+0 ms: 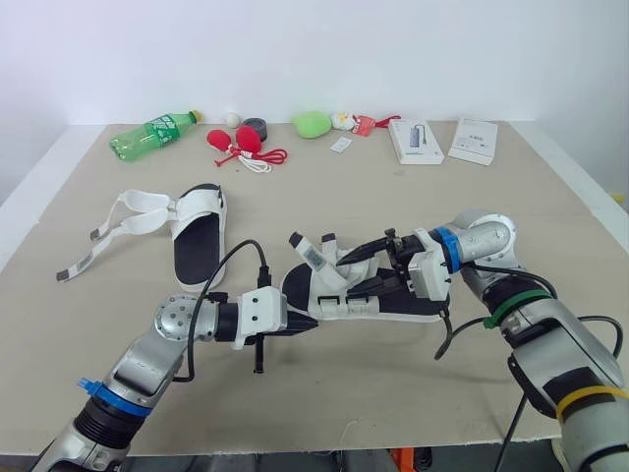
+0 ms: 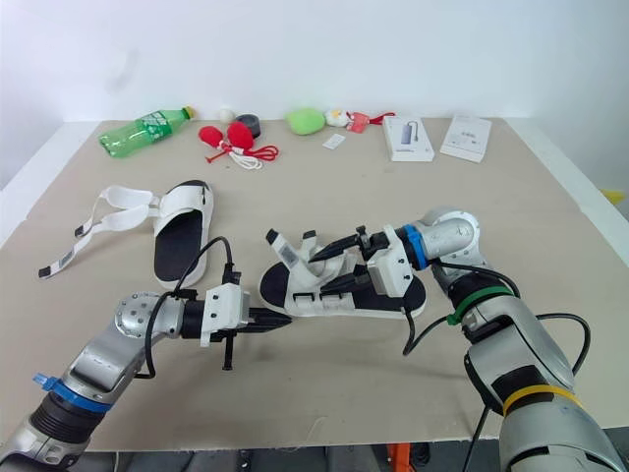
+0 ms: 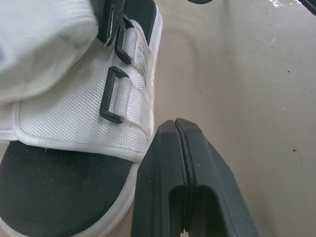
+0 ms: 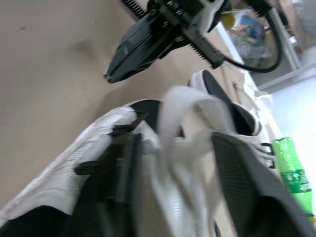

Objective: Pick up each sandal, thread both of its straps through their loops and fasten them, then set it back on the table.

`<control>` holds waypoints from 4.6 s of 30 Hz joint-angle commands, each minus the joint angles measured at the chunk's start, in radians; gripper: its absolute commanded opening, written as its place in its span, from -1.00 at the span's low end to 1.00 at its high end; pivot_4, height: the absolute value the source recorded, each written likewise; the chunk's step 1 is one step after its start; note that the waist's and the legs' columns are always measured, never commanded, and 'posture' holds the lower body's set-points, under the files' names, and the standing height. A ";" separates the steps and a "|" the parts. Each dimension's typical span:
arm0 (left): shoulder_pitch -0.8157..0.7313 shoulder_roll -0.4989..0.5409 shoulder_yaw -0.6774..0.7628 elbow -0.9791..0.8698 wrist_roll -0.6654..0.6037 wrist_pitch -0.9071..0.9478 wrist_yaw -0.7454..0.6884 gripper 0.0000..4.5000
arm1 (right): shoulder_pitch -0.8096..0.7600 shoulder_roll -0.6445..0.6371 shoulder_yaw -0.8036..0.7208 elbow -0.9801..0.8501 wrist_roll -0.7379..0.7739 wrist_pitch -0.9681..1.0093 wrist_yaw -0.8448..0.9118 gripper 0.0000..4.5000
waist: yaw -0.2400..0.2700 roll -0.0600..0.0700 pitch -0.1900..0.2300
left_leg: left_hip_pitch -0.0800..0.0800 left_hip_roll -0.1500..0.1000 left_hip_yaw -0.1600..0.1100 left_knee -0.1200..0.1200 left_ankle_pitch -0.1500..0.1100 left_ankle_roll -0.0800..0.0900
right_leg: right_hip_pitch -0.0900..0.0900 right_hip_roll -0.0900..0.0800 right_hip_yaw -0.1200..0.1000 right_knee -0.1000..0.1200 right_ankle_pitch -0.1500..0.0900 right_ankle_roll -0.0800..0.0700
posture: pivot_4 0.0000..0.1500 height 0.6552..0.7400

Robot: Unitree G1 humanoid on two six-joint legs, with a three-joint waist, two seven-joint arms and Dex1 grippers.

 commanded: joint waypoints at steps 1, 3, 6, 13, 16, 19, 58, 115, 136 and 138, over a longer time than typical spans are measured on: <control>-0.018 0.001 0.016 -0.004 -0.022 -0.002 -0.008 -1.00 | -0.008 -0.065 0.021 -0.101 0.082 0.064 0.041 0.63 | 0.000 0.000 0.000 | 0.000 0.000 0.000 0.000 0.000 0.000 | 0.000 0.000 0.000 0.000 0.000 0.000 | 1.00 1.00; -0.038 0.001 0.044 0.016 -0.051 0.011 -0.015 -1.00 | 0.025 -0.113 0.023 -0.192 0.138 0.199 0.041 0.63 | 0.002 0.000 0.000 | 0.000 0.000 0.000 0.000 0.000 0.000 | 0.000 0.000 0.000 0.000 0.000 0.000 | 1.00 1.00; -0.071 0.009 0.096 0.032 -0.124 0.051 -0.039 -1.00 | 0.069 -0.181 0.024 -0.310 0.163 0.361 0.041 0.63 | 0.003 0.000 0.000 | 0.000 0.000 0.000 0.000 0.000 0.000 | -0.001 0.000 0.000 0.000 -0.001 0.000 | 1.00 1.00; -0.134 0.064 0.147 0.123 -0.156 0.059 -0.109 -1.00 | 0.119 -0.209 -0.121 -0.582 0.166 1.010 -0.121 0.63 | 0.000 0.000 0.000 | 0.000 0.000 0.001 0.000 0.000 0.000 | -0.001 0.000 0.002 0.000 0.000 0.000 | 1.00 1.00; -0.148 0.062 0.112 0.178 -0.124 0.025 -0.132 -1.00 | 0.083 -0.189 -0.136 -0.707 0.126 1.333 -0.285 0.63 | 0.000 0.000 0.000 | -0.001 0.001 0.002 -0.001 0.000 0.000 | -0.004 0.000 0.002 0.000 0.000 -0.001 | 1.00 1.00; -0.161 0.045 0.093 0.219 -0.096 -0.005 -0.135 -1.00 | 0.061 -0.160 -0.146 -0.786 0.101 1.528 -0.352 0.63 | 0.002 0.000 0.000 | -0.002 0.001 0.003 -0.001 0.000 0.000 | -0.005 0.000 0.002 0.000 0.000 -0.001 | 1.00 1.00; -0.173 -0.003 0.062 0.274 -0.036 -0.062 -0.123 -1.00 | -0.209 0.169 0.054 -0.436 -0.441 1.861 -0.072 0.11 | 0.001 0.000 0.000 | -0.006 0.002 0.003 -0.001 0.000 0.000 | -0.007 0.001 0.002 0.000 0.001 0.002 | 1.00 1.00; -0.284 -0.075 0.115 0.387 -0.077 -0.004 -0.121 -1.00 | 0.066 0.229 -0.344 -0.453 -0.292 0.860 0.032 -0.97 | 0.000 -0.001 0.000 | -0.006 0.002 0.000 -0.002 0.000 0.000 | -0.006 0.003 0.000 0.000 0.002 0.004 | 1.00 1.00; -0.254 -0.085 0.054 0.389 -0.025 -0.020 -0.147 -1.00 | 0.085 0.062 -0.172 -0.582 -0.110 0.788 0.041 0.63 | 0.000 -0.001 0.000 | -0.006 0.002 -0.001 -0.002 0.000 0.000 | -0.006 0.003 0.000 0.000 0.002 0.004 | 1.00 1.00; -0.253 -0.080 0.056 0.390 -0.024 -0.020 -0.148 -1.00 | 0.102 0.037 -0.179 -0.634 -0.077 0.850 0.041 0.96 | 0.001 -0.001 0.000 | -0.006 0.002 -0.001 -0.002 0.000 0.000 | -0.006 0.003 0.000 0.000 0.002 0.004 | 1.00 1.00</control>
